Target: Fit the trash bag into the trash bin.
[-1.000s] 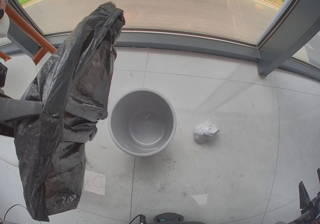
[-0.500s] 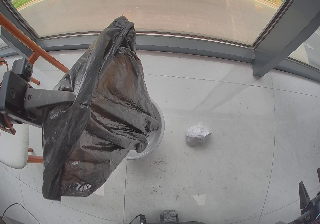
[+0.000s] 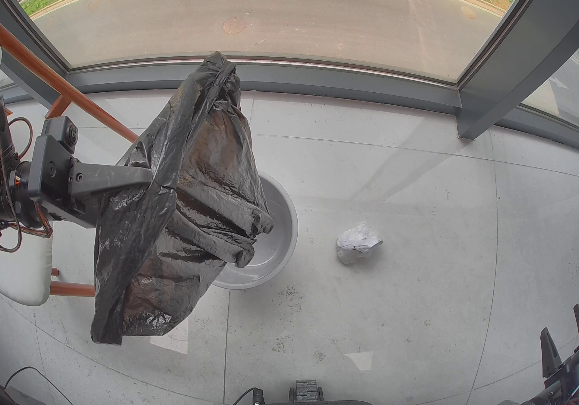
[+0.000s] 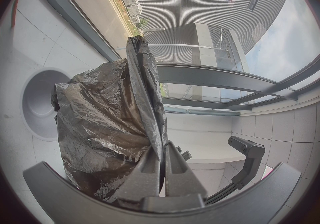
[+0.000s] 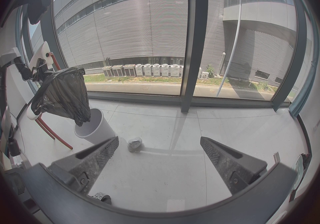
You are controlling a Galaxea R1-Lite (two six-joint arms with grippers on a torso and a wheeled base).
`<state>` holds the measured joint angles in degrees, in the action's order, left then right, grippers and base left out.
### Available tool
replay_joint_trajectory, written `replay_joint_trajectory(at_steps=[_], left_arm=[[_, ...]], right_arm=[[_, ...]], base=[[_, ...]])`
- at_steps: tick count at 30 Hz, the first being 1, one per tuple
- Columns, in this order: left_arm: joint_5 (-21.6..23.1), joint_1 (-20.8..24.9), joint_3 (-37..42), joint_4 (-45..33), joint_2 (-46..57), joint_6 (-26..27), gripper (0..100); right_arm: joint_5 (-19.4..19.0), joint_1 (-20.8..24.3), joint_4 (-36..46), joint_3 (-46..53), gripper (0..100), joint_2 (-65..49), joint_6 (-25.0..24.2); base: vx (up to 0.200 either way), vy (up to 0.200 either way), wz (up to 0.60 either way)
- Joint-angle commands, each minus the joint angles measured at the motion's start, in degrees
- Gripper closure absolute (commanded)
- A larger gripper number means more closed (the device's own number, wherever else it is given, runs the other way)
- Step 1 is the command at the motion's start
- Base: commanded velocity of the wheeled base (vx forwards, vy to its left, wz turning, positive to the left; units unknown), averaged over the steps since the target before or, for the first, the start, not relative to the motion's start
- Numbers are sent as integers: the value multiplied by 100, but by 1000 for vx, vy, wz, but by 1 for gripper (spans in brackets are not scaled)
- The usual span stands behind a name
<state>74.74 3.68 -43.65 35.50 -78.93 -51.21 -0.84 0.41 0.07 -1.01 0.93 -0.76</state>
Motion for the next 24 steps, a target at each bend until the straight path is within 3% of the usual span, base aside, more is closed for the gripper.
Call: replay_joint_trajectory(at_steps=[1, 15, 24], left_arm=[[-3, -78, 173, 168, -166, 6, 100], [-74, 80, 823, 1530, -676, 6, 100], [-1207, 282, 753, 1592, -702, 296, 100]], right_arm=[[-4, 2, 1, 101, 0, -40, 5], [-4, 2, 1, 101, 0, -40, 14], [-4, 2, 1, 101, 0, -40, 5]], base=[[0, 0, 0], [0, 0, 0], [0, 0, 0]])
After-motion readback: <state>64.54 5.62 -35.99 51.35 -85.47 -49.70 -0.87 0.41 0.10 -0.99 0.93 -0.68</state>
